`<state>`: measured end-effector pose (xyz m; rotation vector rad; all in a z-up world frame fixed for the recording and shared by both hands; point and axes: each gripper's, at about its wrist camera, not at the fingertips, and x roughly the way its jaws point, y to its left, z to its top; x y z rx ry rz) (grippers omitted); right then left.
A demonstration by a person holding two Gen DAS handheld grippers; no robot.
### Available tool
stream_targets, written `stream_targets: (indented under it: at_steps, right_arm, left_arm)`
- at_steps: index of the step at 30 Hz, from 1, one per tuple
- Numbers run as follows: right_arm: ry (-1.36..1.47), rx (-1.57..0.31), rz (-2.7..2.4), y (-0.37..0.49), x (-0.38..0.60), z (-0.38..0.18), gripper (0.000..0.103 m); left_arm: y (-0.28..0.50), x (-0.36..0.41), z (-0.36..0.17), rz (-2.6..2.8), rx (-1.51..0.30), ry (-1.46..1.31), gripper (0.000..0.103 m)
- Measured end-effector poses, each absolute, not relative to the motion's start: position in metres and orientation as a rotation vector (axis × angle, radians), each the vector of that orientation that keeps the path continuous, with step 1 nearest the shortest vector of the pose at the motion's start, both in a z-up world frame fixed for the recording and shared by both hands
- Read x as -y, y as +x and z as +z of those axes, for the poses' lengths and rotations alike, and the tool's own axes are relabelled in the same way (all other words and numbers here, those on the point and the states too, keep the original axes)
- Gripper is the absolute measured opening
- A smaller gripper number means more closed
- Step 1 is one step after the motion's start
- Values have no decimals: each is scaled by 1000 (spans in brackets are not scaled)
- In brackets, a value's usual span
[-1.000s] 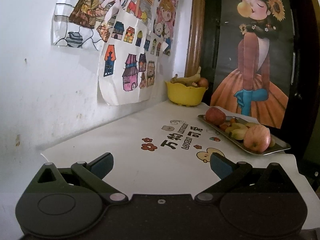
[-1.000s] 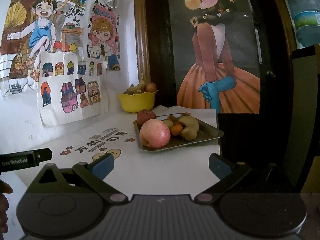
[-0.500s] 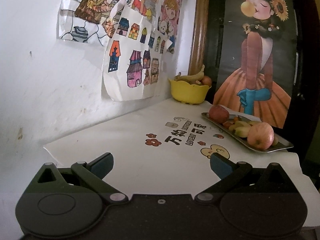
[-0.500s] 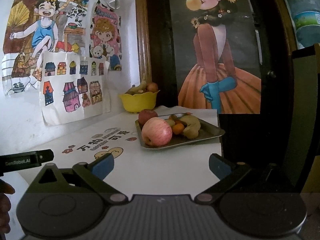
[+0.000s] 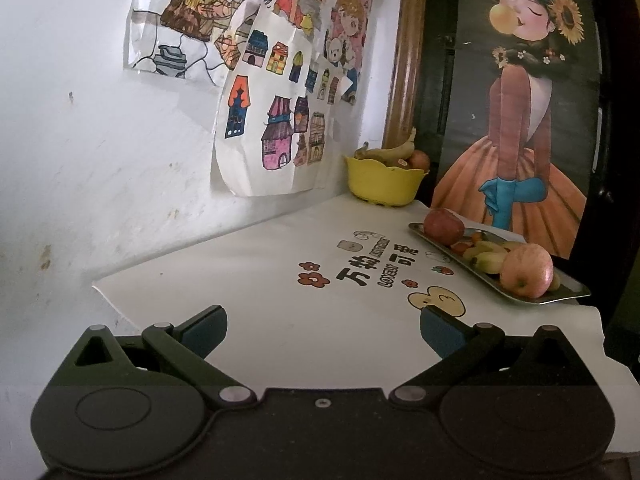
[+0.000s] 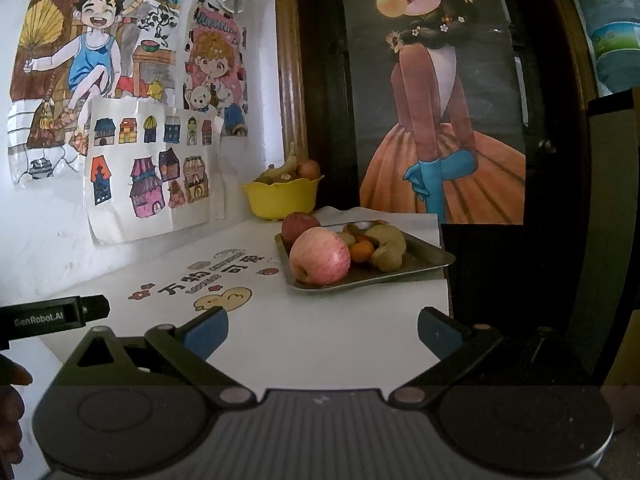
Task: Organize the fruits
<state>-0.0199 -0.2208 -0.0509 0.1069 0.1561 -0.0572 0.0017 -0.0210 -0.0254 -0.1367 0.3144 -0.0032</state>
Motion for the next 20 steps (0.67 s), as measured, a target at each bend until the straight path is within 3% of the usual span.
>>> stream_targets:
  at_steps: [20]
  right_arm:
    - [108, -173, -56, -19, 219, -55, 103]
  left_arm:
    - [3, 27, -28, -19, -338, -121, 102]
